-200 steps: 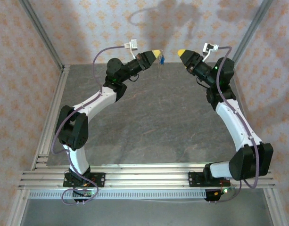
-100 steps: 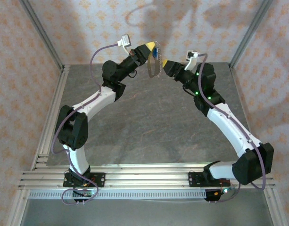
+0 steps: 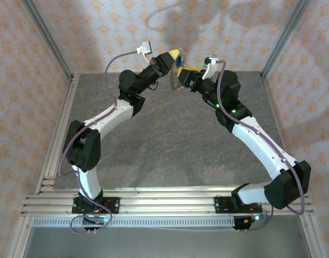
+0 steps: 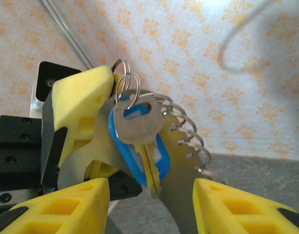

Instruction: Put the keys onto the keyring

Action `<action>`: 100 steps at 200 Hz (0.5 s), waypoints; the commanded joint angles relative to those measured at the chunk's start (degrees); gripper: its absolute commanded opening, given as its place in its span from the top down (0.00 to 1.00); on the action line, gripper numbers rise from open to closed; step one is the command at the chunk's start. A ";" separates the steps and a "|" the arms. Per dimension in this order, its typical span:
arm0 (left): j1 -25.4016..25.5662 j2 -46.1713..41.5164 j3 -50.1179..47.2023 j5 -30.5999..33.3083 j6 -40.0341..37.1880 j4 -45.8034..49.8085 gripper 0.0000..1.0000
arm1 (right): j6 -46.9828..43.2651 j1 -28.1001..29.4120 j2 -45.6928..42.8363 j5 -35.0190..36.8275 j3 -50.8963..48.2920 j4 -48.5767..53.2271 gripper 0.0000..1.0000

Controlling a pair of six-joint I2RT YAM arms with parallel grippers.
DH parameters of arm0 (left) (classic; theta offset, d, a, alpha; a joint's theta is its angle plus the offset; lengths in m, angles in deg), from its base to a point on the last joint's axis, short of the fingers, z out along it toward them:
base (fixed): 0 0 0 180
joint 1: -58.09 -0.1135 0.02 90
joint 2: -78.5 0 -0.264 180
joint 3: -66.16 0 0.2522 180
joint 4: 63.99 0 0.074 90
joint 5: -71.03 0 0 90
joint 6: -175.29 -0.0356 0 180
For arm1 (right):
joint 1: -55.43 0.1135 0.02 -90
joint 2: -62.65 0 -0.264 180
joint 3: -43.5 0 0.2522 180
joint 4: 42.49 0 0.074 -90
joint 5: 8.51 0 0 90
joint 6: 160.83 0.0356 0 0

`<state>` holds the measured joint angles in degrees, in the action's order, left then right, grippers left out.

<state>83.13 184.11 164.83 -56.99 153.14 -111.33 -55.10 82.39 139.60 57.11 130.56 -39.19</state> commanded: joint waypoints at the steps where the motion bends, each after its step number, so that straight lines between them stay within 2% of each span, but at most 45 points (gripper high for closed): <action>1: 0.28 0.14 1.49 0.41 -0.96 -2.03 1.00 | -1.97 0.20 1.30 1.19 3.04 -1.14 0.52; 52: 0.27 -0.04 1.58 -0.30 -1.39 -1.61 1.00 | -2.62 0.20 4.52 1.29 6.76 -0.05 0.55; 75: 0.28 -0.31 1.58 -0.80 -1.84 -1.10 1.00 | -3.12 0.20 5.16 1.27 7.38 0.39 0.61; 100: 0.27 -0.57 1.58 -1.34 -2.54 -0.27 1.00 | -3.59 0.19 5.33 -0.09 7.78 1.12 0.72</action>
<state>83.13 184.11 164.85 -57.08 152.68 -110.65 -57.31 82.39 144.84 57.72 136.04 -38.51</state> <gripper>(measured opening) 0.044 0.328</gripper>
